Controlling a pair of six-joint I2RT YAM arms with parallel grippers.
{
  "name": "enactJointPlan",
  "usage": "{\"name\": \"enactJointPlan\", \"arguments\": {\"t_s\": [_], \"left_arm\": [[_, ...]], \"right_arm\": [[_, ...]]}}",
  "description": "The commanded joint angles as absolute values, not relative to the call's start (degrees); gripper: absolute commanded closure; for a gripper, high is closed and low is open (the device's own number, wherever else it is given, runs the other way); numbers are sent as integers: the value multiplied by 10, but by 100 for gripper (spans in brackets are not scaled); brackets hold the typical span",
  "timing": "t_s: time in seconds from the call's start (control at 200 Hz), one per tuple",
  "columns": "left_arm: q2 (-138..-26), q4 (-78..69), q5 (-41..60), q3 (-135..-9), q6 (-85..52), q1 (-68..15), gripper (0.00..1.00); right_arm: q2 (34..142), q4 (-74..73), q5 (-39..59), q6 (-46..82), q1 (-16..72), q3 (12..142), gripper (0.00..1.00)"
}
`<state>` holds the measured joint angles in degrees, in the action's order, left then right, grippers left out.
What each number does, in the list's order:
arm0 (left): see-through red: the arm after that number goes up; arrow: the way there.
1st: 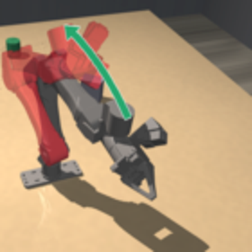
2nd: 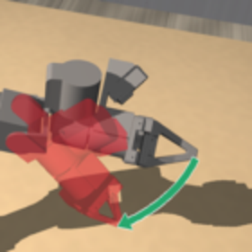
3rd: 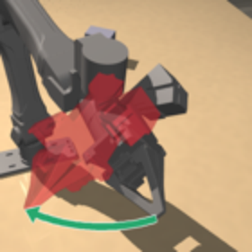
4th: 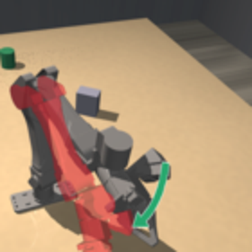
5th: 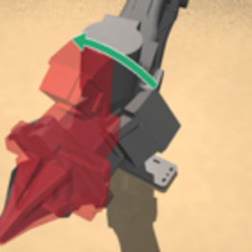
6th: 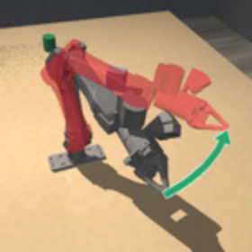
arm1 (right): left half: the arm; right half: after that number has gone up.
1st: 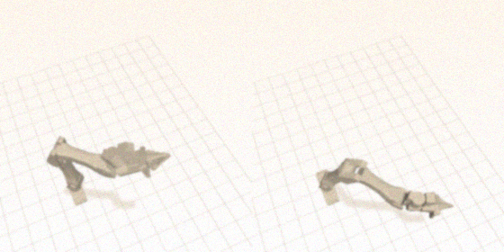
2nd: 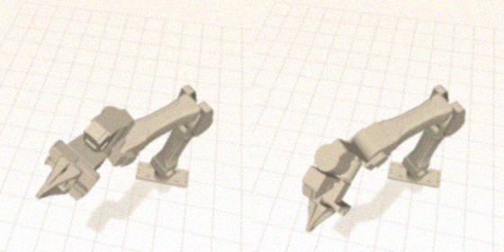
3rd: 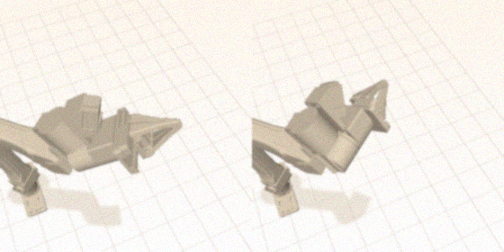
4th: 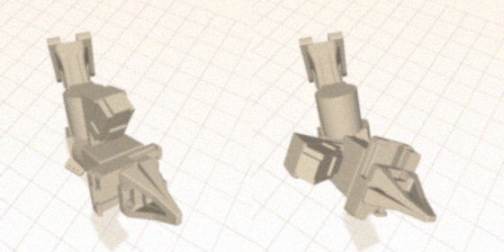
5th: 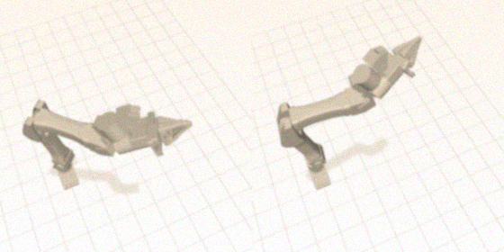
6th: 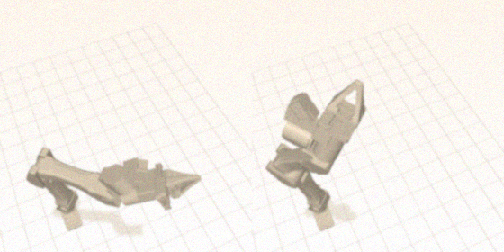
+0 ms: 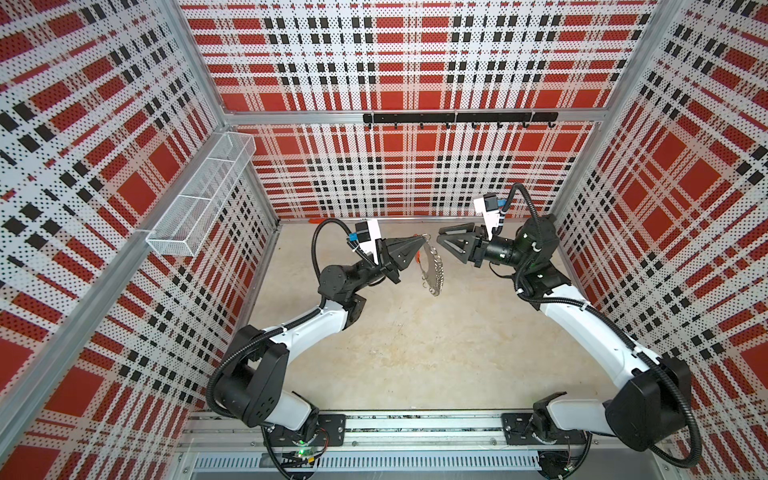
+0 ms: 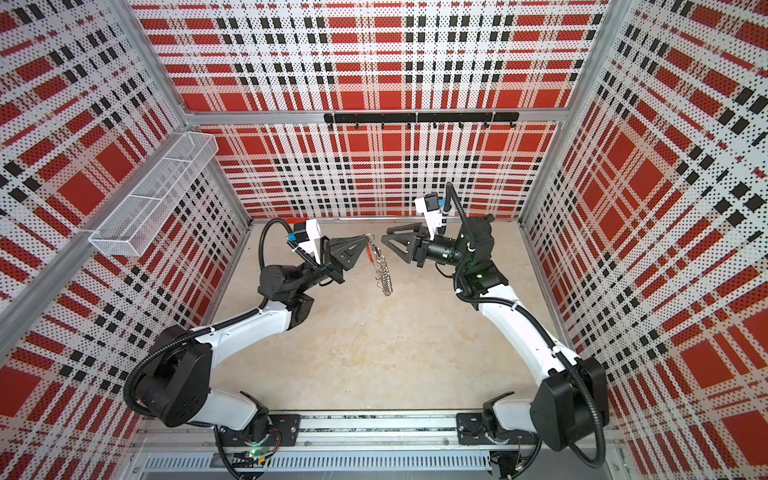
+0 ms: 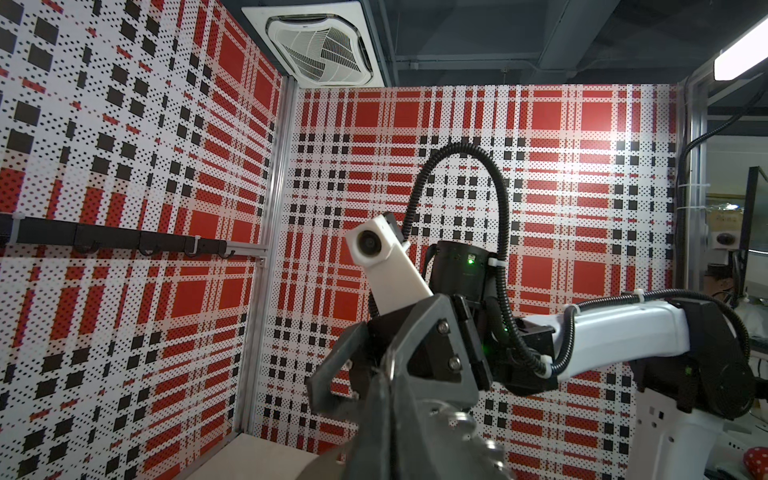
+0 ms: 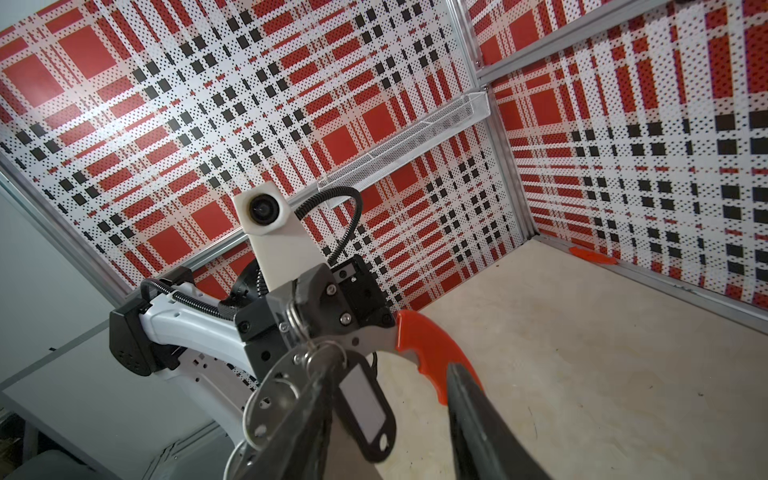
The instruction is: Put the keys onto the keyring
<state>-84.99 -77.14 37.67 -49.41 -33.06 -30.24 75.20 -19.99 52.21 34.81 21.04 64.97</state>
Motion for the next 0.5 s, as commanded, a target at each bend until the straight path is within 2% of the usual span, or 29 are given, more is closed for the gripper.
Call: {"name": "enactJointPlan", "arguments": {"t_s": [0.0, 0.341, 0.491], "left_arm": [[-838, -815, 382, -491, -342, -299, 100], [-847, -818, 381, -498, -350, -303, 100], [-850, -818, 382, -500, -351, -302, 100]], "right_arm": [[731, -182, 513, 321, 207, 659, 52], [752, -247, 545, 355, 238, 672, 65], [756, -274, 552, 367, 249, 663, 67]]}}
